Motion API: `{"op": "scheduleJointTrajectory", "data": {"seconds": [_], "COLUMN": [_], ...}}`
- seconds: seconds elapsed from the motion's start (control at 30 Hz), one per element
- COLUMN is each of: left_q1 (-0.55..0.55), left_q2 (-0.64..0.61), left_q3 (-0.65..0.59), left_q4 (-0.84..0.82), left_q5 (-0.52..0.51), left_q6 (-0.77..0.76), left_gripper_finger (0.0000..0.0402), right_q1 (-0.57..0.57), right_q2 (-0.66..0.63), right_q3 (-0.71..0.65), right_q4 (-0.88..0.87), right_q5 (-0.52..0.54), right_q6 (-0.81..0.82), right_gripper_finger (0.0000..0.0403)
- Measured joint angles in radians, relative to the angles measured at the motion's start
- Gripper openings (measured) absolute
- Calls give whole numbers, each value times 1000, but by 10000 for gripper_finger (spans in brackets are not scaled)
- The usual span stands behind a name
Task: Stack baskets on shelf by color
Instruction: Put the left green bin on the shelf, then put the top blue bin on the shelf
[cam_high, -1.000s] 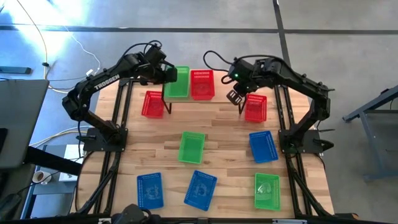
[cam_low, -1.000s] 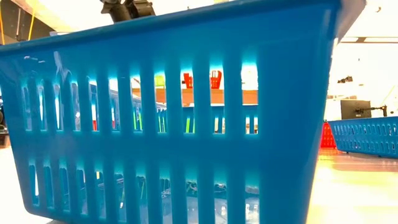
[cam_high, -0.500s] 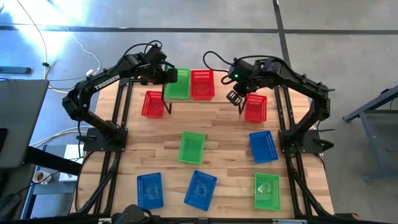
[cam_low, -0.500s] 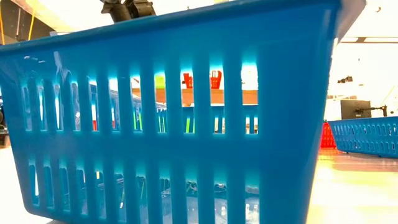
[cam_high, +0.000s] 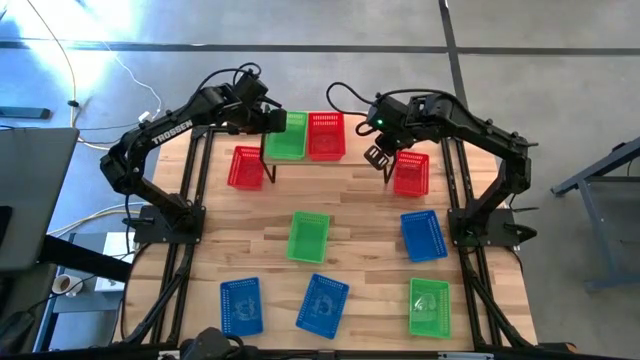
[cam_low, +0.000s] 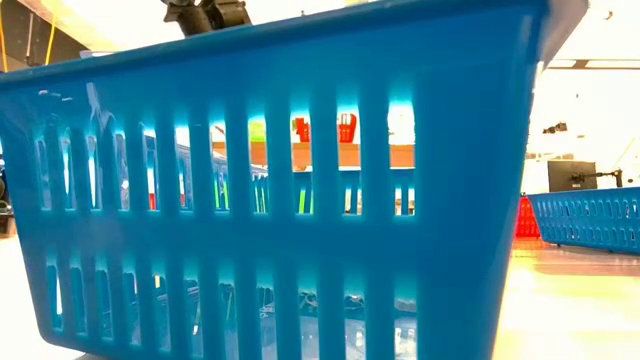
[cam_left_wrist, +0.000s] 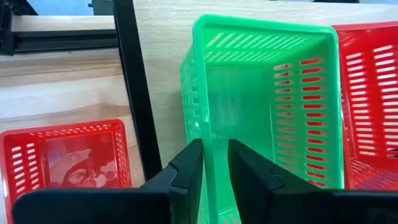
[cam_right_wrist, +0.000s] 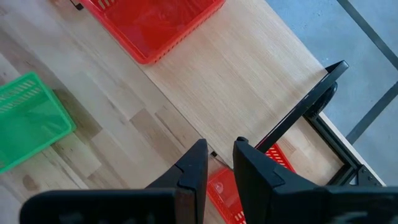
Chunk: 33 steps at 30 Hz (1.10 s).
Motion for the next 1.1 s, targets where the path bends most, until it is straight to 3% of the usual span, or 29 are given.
{"op": "scheduleJointTrajectory", "data": {"seconds": [0.67,1.1], "left_q1": [8,44], "left_q2": [-3,-88], "left_q3": [0,1], "left_q4": [-5,-5], "left_q5": [11,-1], "left_q6": [84,172], "left_gripper_finger": [75,60], "right_q1": [0,0], "right_q2": [0,0], "right_q3": [0,0], "right_q4": [0,-35], "right_q5": [0,-8], "right_q6": [0,13], "right_gripper_finger": [62,62]}}
